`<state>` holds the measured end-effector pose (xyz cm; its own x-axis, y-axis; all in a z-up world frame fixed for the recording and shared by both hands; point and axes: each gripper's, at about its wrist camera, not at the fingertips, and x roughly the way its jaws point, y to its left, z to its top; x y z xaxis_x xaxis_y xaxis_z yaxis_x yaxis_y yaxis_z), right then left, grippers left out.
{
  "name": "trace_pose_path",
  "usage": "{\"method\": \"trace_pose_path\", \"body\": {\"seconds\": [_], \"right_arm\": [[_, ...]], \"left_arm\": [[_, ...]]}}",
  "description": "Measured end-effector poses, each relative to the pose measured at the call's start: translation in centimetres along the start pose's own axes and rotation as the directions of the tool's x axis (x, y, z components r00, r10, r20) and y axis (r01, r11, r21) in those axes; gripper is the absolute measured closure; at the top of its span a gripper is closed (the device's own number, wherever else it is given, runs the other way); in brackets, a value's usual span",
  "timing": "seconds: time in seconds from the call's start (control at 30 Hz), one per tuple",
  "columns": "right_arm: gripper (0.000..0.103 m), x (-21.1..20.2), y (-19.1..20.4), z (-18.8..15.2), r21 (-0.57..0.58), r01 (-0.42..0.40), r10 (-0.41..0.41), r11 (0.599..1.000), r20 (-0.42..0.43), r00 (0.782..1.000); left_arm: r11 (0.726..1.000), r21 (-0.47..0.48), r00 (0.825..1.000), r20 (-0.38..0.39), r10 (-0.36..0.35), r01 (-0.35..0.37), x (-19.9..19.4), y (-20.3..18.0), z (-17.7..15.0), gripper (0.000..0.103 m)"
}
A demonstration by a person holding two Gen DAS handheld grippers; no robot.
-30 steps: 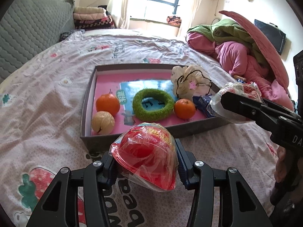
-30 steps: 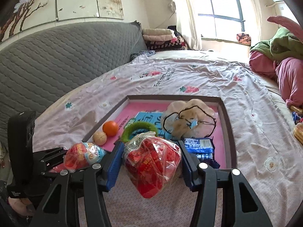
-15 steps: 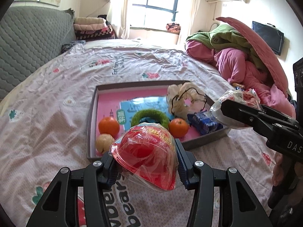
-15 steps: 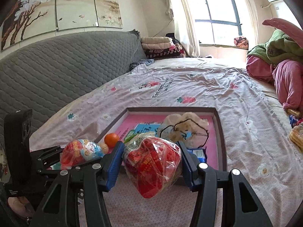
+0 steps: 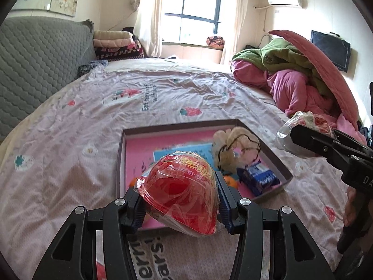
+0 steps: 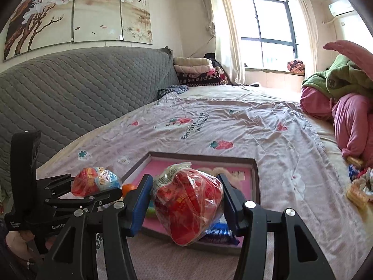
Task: Organize objects
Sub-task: 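Lift and carry both wrapped candy eggs over the gray box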
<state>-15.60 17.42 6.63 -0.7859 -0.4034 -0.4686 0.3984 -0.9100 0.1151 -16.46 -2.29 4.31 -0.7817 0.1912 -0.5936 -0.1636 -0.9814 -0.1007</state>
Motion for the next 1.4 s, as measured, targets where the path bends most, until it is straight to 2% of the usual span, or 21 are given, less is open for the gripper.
{"method": "trace_pose_path", "body": {"seconds": [0.17,0.43,0.83,1.4], "right_arm": [[0.047,0.8,0.0,1.2,-0.056,0.026,-0.024,0.998,0.030,0.999],[0.047,3.2,0.0,1.0,-0.090,0.052,-0.052,0.995,0.003,0.999],[0.047,8.0,-1.4,-1.1,-0.061,0.078,-0.085,0.995,-0.113,0.990],[0.047,9.8,-1.7,-2.9,-0.014,0.060,-0.062,0.998,-0.178,0.982]], "left_arm": [[1.000,-0.010,1.000,0.011,0.005,-0.005,0.7,0.4,1.6,0.050],[1.000,-0.022,1.000,0.003,-0.007,0.007,2.6,0.3,2.3,0.050],[1.000,0.003,0.998,-0.059,0.005,-0.005,5.8,-0.2,0.0,0.050],[1.000,0.027,0.996,-0.090,0.016,-0.014,7.3,-0.6,-1.9,0.050]]}}
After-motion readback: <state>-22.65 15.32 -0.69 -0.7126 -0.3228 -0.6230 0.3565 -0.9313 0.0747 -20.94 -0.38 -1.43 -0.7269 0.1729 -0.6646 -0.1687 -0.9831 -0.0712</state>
